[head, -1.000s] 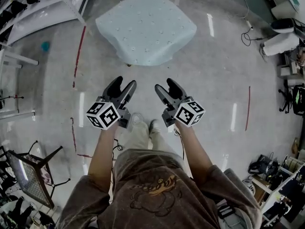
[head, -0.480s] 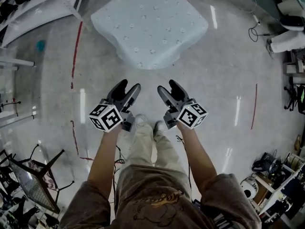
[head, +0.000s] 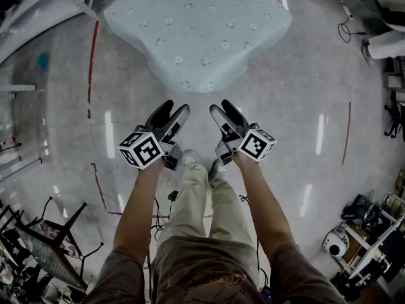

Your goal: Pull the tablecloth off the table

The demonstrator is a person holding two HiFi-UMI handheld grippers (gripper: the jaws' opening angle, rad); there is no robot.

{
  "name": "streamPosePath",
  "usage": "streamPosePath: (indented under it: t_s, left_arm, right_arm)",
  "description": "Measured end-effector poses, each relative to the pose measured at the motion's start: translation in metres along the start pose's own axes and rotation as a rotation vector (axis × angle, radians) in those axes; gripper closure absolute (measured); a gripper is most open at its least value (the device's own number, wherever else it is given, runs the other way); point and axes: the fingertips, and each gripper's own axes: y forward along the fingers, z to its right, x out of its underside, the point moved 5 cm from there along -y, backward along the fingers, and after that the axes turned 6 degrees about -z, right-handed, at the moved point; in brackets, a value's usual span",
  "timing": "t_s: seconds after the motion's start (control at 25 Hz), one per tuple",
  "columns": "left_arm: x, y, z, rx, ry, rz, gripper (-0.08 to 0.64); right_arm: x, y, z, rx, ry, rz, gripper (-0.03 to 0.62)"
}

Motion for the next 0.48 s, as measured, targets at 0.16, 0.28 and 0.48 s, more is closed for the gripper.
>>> streamPosePath:
  t_s: [0.16,0.28,0.48]
  left_arm:
    - [0.008,0.02,-0.026,0.031,-0.047,-0.004,0.236]
    - [0.01,0.035,-0.042,0.061,-0.082,0.002,0.229]
    - [0.013,0.055,-0.062,0.126,-0.172,0.049,0.222]
  right_arm:
    - [0.0,0.013,0.026,-0.008,0.053,0.036,0.219]
    - [-0.001,0.022,0.044,-0.022,0.071,0.045,0.202]
    - [-0.003,0.037,0.068,-0.088,0.146,0.094,0.178]
